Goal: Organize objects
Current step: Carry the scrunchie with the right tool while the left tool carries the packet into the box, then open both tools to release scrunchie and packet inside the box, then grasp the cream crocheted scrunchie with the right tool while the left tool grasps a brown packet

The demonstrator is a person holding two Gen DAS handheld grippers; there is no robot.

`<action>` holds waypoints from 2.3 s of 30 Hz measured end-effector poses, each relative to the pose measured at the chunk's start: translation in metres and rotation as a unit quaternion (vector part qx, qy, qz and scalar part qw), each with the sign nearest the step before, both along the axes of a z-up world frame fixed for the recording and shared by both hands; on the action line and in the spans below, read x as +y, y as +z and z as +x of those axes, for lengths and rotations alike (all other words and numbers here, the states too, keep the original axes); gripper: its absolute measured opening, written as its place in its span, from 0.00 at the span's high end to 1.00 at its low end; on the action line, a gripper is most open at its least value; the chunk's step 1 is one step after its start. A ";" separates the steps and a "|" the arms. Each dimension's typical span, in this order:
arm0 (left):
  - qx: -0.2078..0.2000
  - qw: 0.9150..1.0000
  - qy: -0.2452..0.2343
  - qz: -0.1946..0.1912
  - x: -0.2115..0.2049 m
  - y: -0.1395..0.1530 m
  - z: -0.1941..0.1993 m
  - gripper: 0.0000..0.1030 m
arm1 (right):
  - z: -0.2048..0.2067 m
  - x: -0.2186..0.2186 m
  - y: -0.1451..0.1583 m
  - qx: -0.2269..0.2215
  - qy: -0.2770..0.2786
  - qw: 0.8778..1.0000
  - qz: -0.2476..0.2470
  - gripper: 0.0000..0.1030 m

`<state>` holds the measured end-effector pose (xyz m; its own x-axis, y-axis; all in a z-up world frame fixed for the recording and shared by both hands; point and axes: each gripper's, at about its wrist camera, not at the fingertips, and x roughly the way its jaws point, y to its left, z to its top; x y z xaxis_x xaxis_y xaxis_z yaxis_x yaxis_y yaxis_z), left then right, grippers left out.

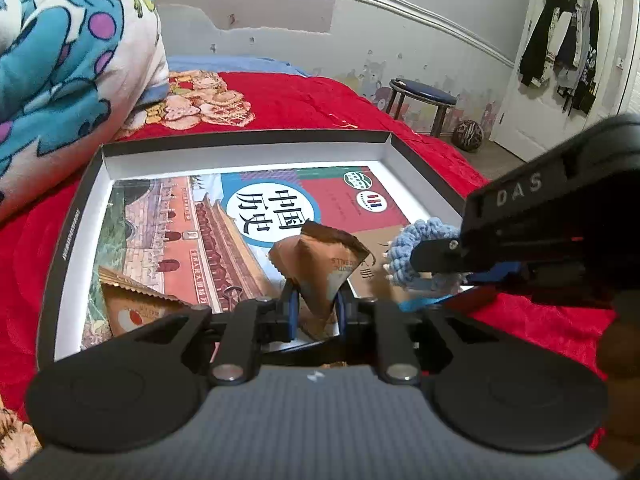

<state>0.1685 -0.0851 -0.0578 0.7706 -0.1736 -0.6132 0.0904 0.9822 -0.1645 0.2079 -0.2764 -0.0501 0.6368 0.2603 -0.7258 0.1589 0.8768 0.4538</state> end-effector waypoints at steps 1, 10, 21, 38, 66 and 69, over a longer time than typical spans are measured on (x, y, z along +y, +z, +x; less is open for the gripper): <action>0.001 1.000 0.000 -0.002 0.001 -0.001 0.000 0.78 | 0.000 0.000 0.001 0.001 0.002 1.000 -0.002 0.87; 0.007 1.000 -0.009 -0.023 0.007 -0.004 0.004 0.78 | 0.002 0.006 -0.002 0.008 0.023 0.999 -0.023 0.87; 0.012 0.999 -0.006 -0.043 0.010 -0.008 0.007 0.73 | 0.004 0.010 -0.003 0.013 0.039 0.999 -0.036 0.87; 0.041 0.997 -0.014 -0.058 0.014 0.011 0.004 0.37 | 0.001 0.002 0.006 0.011 0.049 0.999 -0.004 0.75; -0.135 0.989 -0.043 0.044 0.065 0.120 -0.161 0.18 | -0.155 -0.046 0.071 -0.093 0.039 0.993 0.065 0.46; -0.095 0.995 -0.032 -0.008 0.075 0.098 -0.151 0.18 | -0.141 -0.044 0.055 -0.076 0.030 0.994 0.068 0.46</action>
